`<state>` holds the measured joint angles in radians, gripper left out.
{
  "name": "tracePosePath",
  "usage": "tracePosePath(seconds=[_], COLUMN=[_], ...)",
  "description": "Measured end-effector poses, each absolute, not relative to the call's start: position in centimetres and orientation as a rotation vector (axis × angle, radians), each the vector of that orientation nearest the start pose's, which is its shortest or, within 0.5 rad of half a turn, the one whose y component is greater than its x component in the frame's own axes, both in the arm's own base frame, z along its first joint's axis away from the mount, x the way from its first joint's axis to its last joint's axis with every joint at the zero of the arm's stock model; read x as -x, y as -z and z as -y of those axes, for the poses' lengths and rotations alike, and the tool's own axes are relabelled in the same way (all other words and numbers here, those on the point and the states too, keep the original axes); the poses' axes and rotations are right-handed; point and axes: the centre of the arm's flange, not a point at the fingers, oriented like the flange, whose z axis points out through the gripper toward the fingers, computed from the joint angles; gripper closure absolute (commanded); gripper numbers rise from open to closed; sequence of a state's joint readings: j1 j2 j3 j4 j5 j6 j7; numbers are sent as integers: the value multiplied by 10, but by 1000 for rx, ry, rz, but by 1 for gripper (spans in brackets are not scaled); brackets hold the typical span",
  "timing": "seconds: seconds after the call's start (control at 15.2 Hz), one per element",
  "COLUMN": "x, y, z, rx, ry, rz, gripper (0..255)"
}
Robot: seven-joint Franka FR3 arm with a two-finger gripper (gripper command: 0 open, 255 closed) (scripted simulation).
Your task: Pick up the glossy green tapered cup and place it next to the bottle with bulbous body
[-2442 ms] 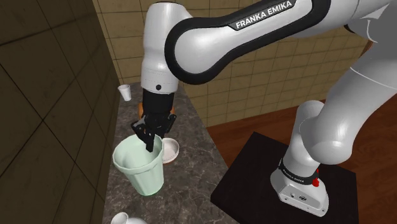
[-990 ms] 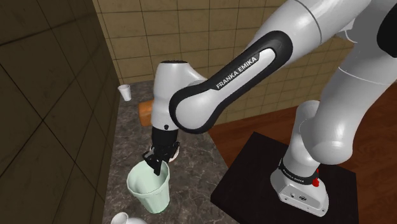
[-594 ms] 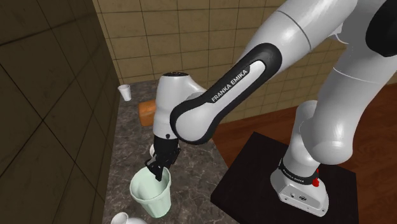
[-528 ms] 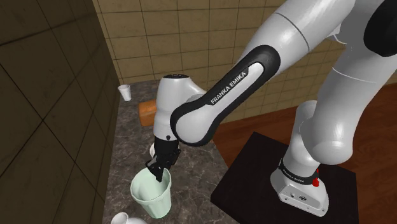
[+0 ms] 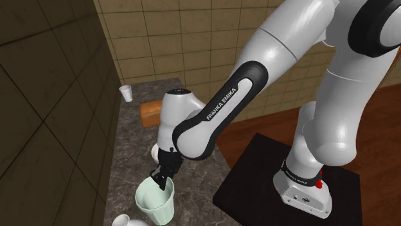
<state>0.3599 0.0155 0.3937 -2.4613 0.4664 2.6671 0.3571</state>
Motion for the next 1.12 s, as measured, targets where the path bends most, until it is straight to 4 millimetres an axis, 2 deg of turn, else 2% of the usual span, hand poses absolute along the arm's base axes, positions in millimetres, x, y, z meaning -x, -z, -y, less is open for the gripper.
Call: tracePosePath(seconds=[0.86, 1.12], x=[-369, -369], y=[-238, -231], z=[-328, -328], rx=[2826, 2826], ry=[32, 33], rz=[-1, -1], gripper=[255, 255])
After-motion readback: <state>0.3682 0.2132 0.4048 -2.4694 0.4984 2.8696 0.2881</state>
